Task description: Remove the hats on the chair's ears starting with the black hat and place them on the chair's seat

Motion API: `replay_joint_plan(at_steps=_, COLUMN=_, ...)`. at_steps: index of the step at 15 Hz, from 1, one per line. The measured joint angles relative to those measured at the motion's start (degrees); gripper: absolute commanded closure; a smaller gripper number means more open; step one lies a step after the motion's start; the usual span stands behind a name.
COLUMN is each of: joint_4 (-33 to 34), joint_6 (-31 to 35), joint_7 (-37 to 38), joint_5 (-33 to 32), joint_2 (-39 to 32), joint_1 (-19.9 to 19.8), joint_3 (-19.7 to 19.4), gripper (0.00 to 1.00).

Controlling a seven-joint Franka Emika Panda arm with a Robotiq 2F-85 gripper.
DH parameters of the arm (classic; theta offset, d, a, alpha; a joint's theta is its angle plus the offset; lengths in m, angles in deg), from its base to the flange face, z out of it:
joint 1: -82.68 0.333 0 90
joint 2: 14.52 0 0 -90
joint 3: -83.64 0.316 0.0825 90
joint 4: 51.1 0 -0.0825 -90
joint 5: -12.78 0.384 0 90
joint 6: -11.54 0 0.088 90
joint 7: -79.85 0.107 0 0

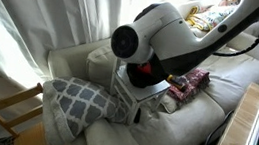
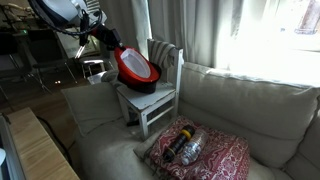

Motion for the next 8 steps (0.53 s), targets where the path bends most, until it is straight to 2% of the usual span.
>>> replay_joint_plan(at_steps=3, joint_4=1.1, joint_6=3.9, joint_7=0.2, joint_5=2.8, joint_2=-0.5, joint_1=-0.3, joint_3=-0.1, gripper=0.99)
replay_joint_plan(at_steps=8, joint_4=1.8, joint_6=9.1, joint_7=3.0, joint_5=3.1, joint_2=-1.2, joint_1=-0.3, joint_3=-0.6, gripper=0.99)
